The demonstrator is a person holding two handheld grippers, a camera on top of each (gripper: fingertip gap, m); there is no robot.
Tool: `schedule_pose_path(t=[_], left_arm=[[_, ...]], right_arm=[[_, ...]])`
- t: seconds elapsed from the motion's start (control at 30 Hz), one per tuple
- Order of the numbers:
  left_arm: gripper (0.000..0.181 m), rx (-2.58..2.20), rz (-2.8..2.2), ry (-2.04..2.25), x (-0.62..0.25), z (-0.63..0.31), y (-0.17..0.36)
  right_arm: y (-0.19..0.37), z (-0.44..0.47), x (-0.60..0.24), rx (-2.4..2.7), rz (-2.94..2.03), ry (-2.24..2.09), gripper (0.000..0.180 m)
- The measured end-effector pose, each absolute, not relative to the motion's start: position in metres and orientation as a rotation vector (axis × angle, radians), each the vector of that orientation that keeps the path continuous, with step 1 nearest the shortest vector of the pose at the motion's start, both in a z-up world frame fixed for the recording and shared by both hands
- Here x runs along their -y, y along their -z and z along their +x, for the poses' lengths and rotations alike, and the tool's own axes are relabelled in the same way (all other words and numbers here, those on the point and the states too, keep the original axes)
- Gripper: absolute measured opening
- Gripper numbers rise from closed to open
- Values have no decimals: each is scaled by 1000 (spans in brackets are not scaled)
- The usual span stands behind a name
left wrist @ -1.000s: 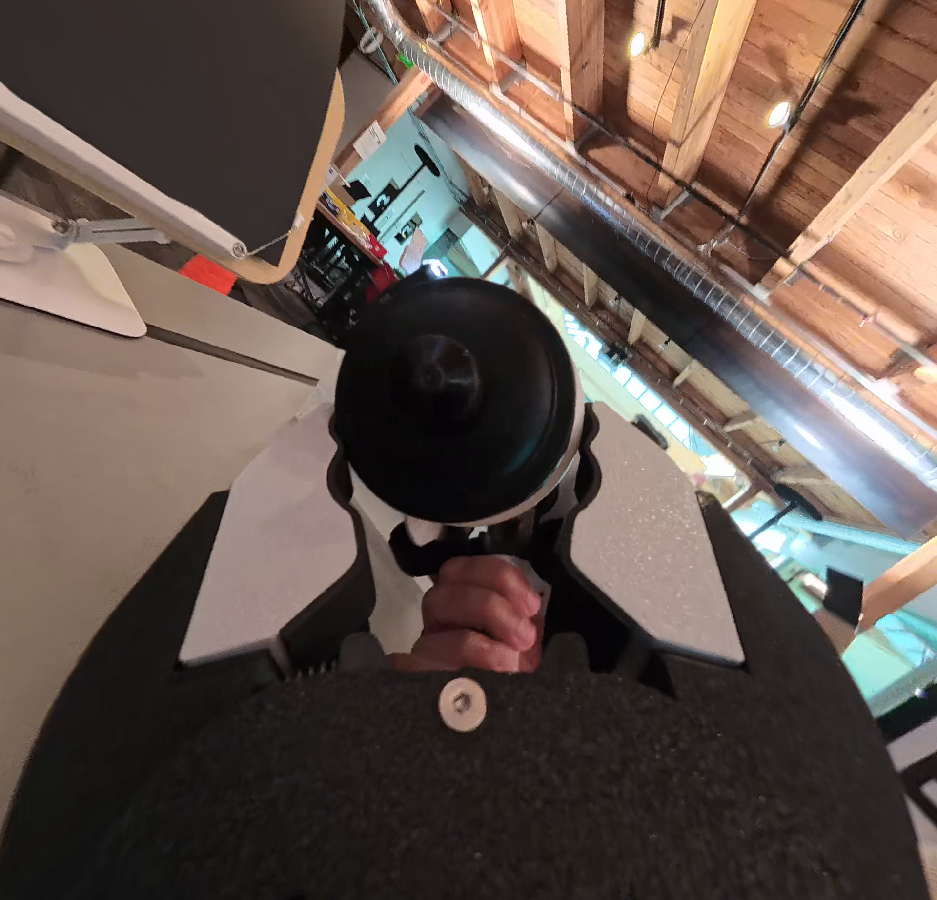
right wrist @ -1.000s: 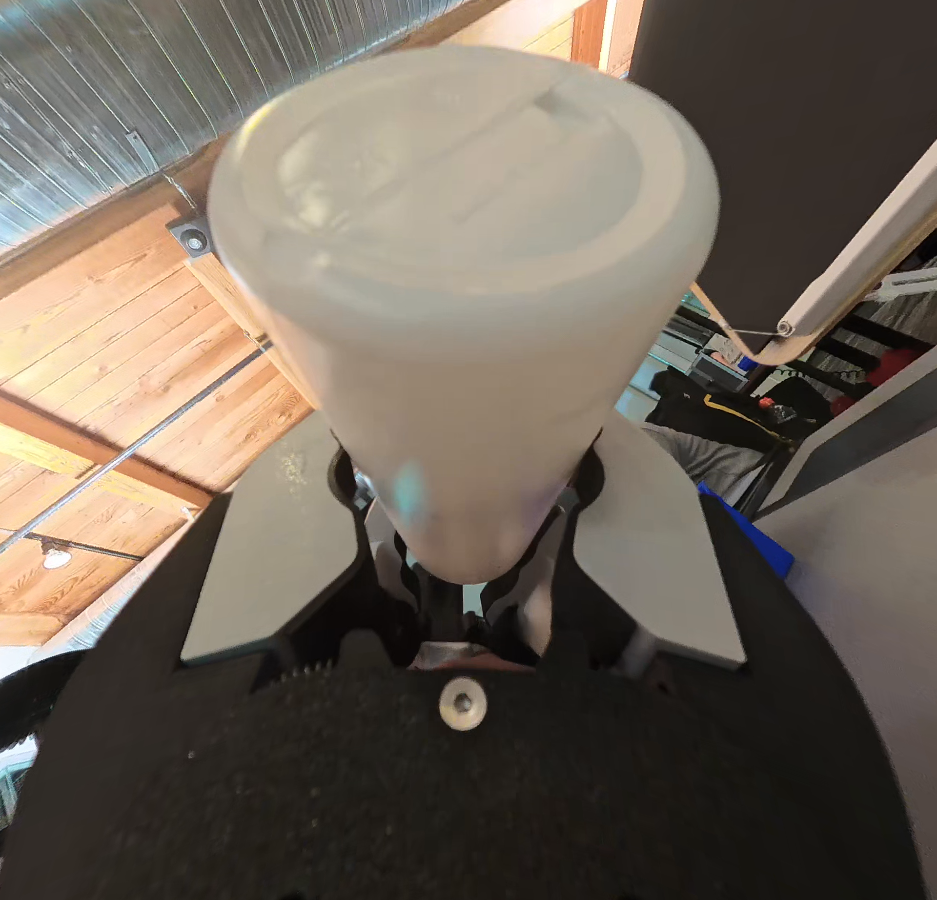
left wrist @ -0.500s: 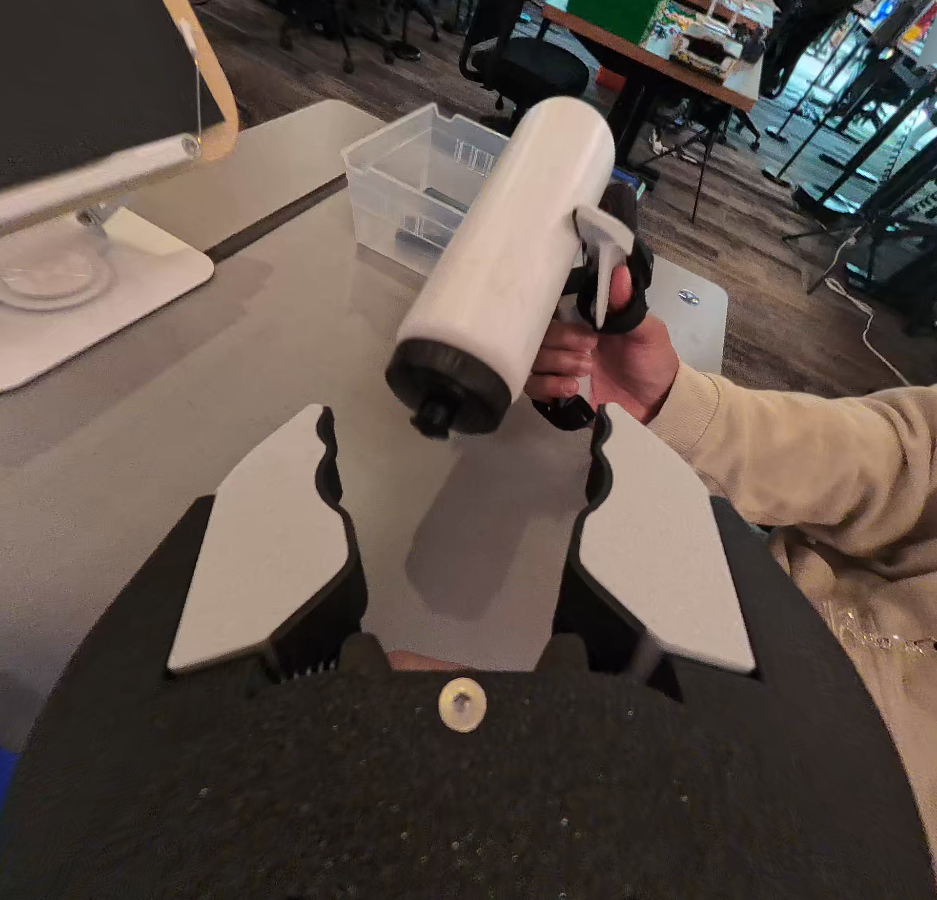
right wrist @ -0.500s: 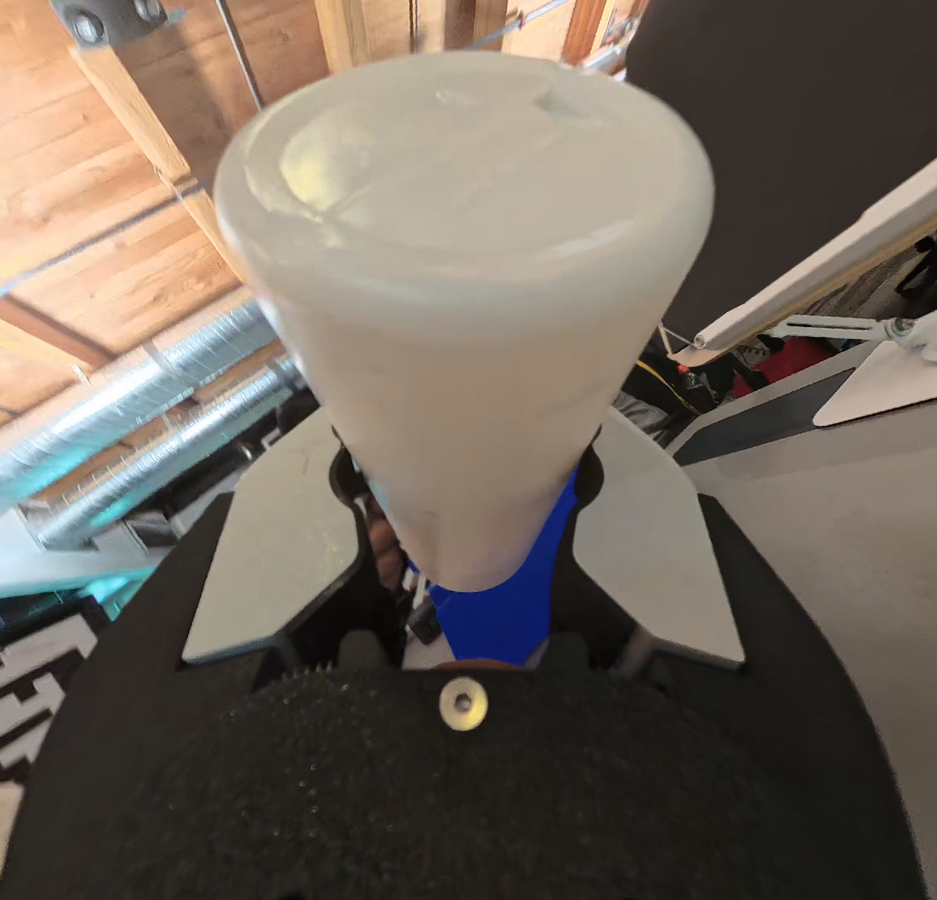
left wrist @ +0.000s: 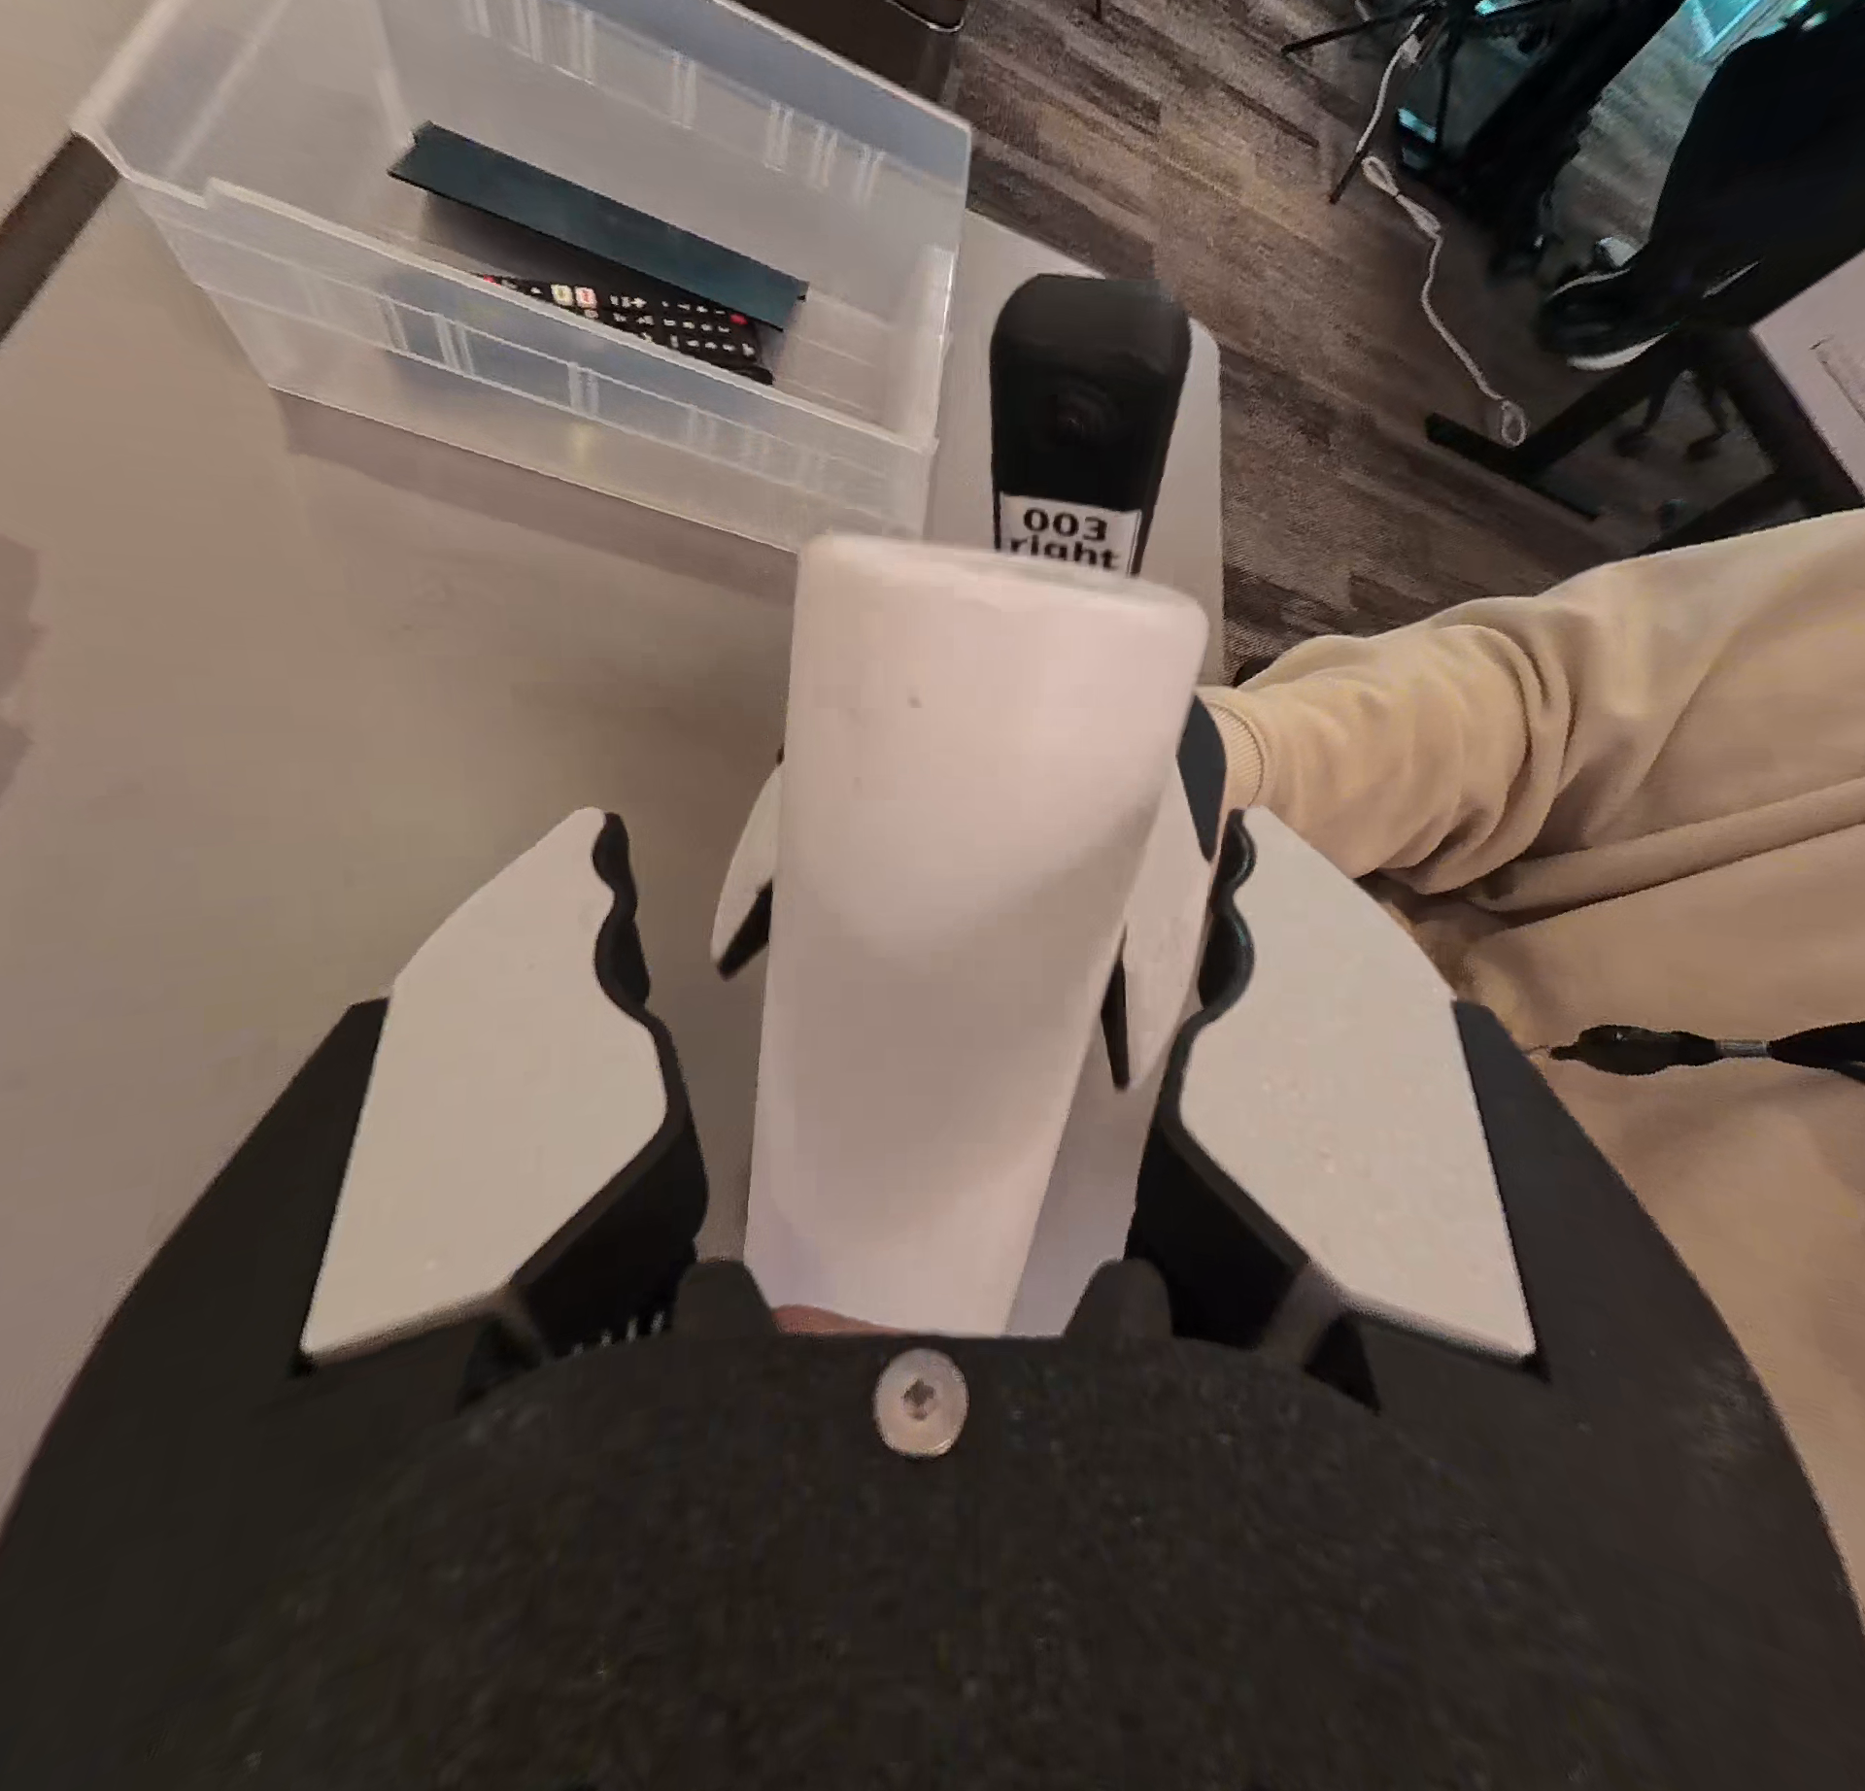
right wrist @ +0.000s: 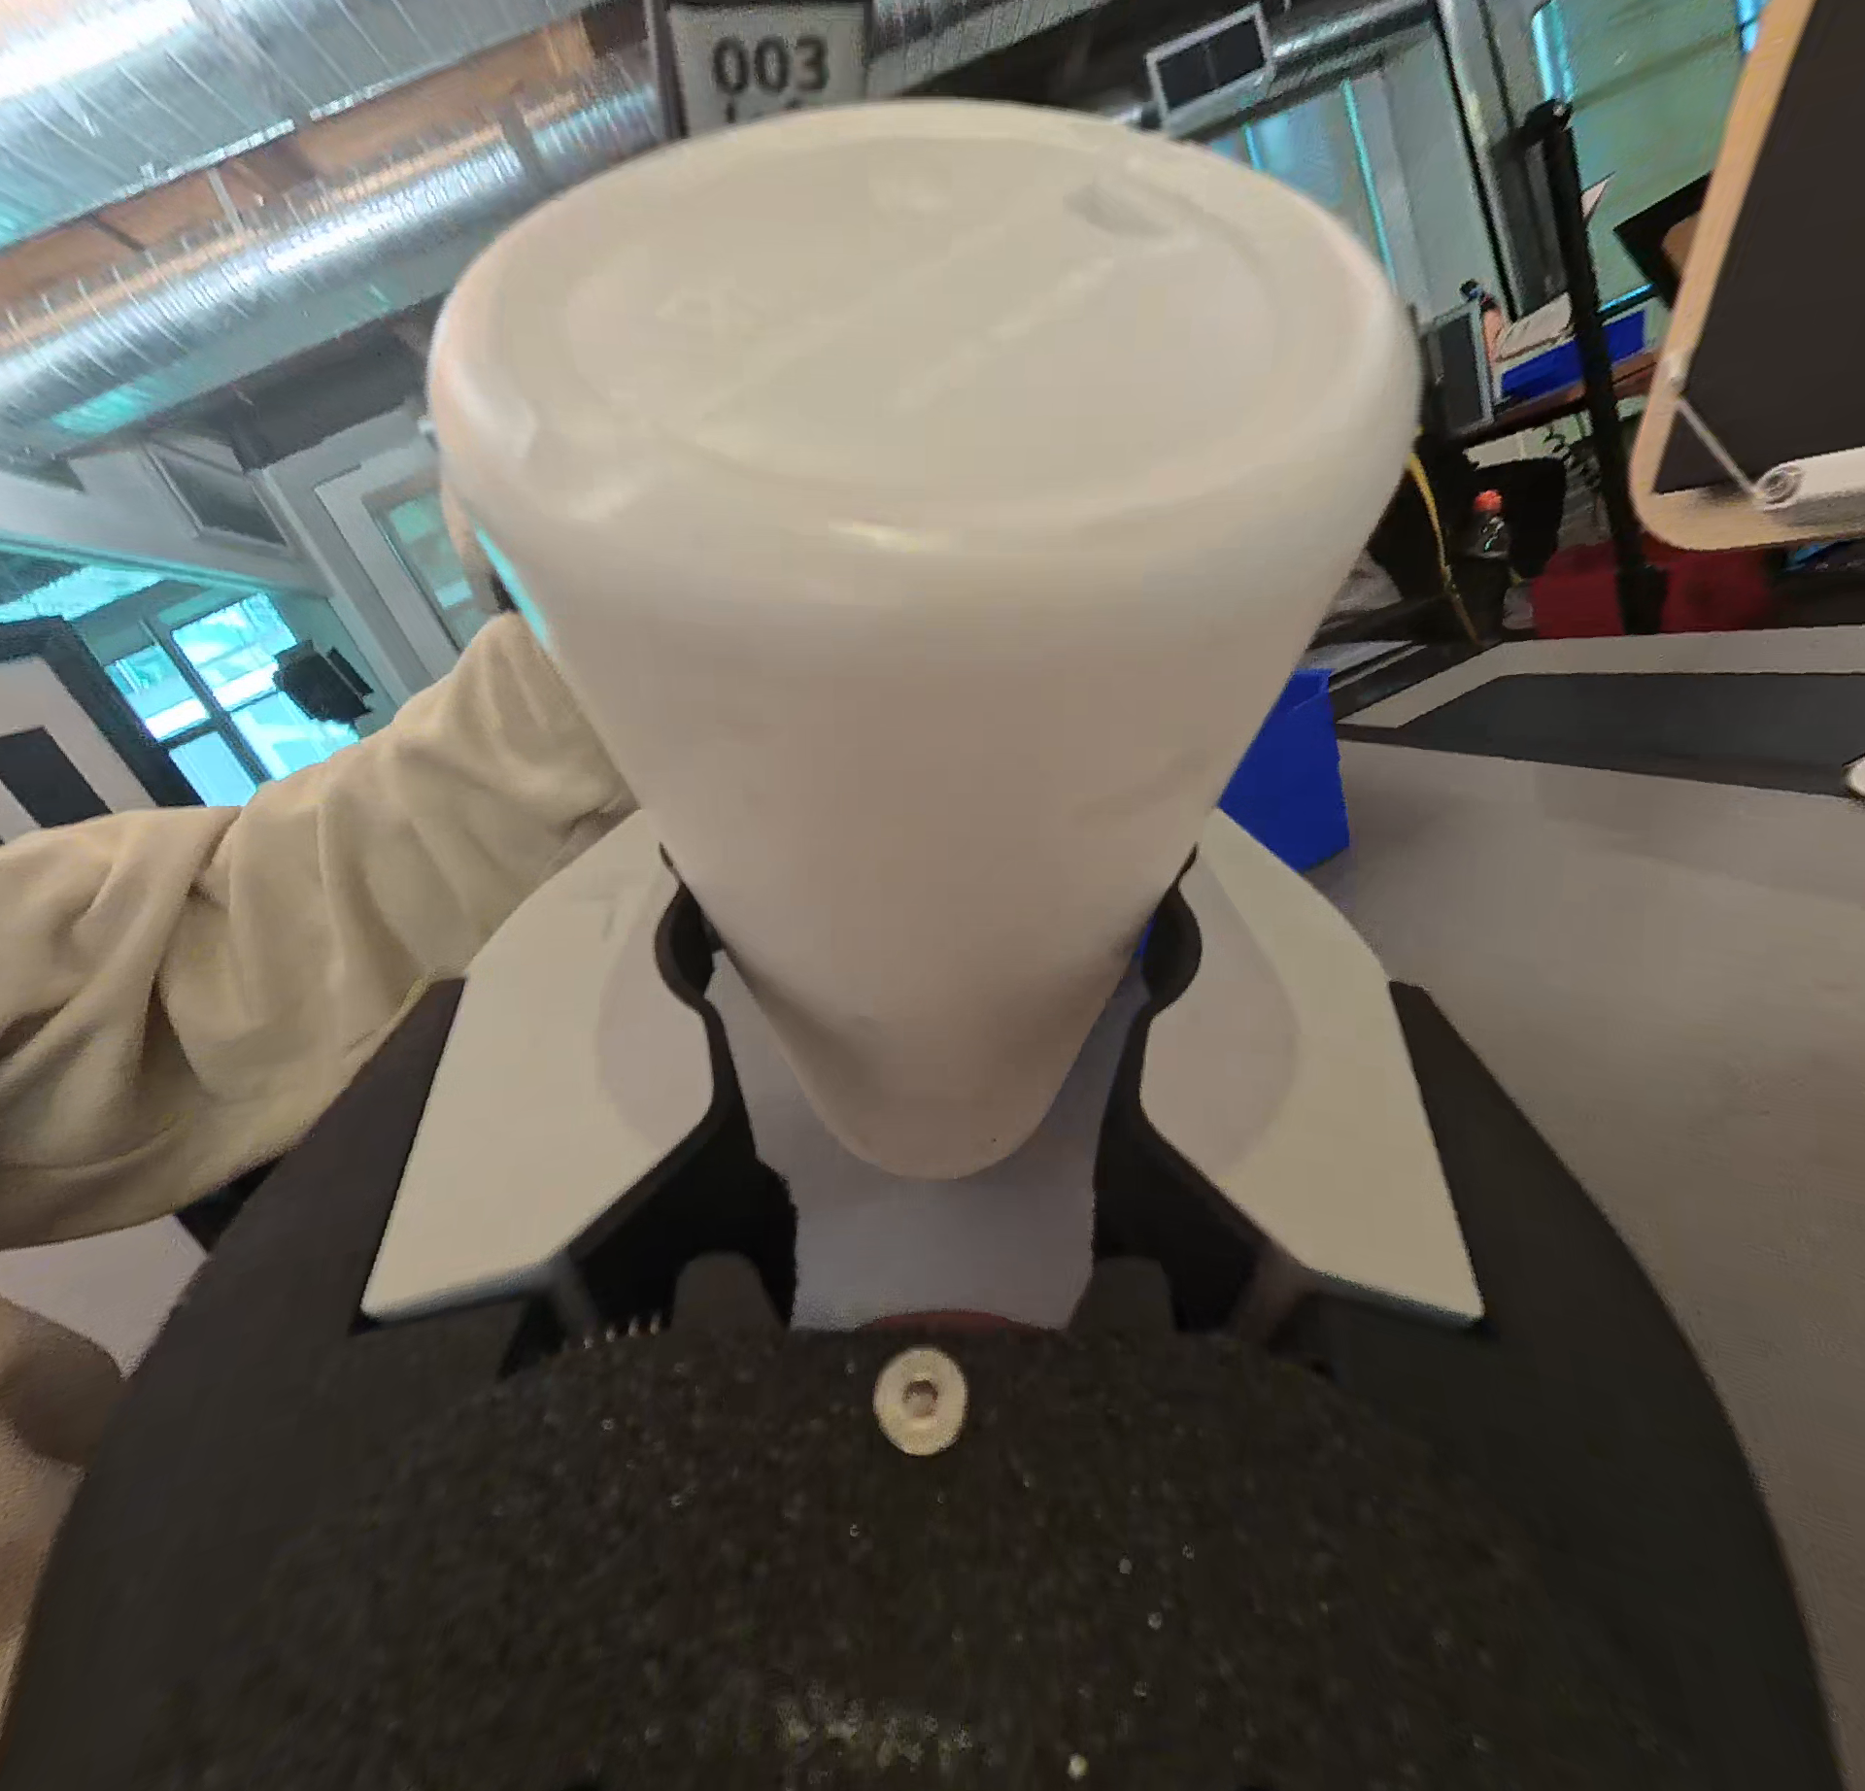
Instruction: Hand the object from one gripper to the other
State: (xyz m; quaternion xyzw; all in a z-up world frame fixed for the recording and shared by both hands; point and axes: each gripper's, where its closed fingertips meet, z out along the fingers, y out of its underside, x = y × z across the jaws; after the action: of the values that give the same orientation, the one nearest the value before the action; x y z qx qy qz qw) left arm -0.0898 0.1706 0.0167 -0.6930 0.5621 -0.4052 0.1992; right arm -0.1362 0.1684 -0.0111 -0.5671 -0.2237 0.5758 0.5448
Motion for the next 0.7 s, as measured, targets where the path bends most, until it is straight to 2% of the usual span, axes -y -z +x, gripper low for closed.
schedule_pose_path(t=[0.13,0.2,0.3,0.4,0.47,0.7], left_arm=[[103,-1638,-1938,1190,-161,-88,0],[85,-1714,-1906,1212,-150,-92,5],[84,-1728,-1883,1185,-150,-98,9],[84,-1617,-1825,1186,-157,-101,3],[84,-1517,-1788,1157,-167,-109,-1],[83,-942,-1675,1196,-216,-171,-35]], right_arm=[[21,-154,-159,639,-1407,-1364,86],[29,-160,-157,681,-1457,-1360,86],[34,-166,-157,708,-1491,-1350,87],[29,-163,-163,656,-1472,-1347,87],[30,-156,-166,633,-1471,-1342,94],[51,-109,-183,621,-1571,-1191,96]])
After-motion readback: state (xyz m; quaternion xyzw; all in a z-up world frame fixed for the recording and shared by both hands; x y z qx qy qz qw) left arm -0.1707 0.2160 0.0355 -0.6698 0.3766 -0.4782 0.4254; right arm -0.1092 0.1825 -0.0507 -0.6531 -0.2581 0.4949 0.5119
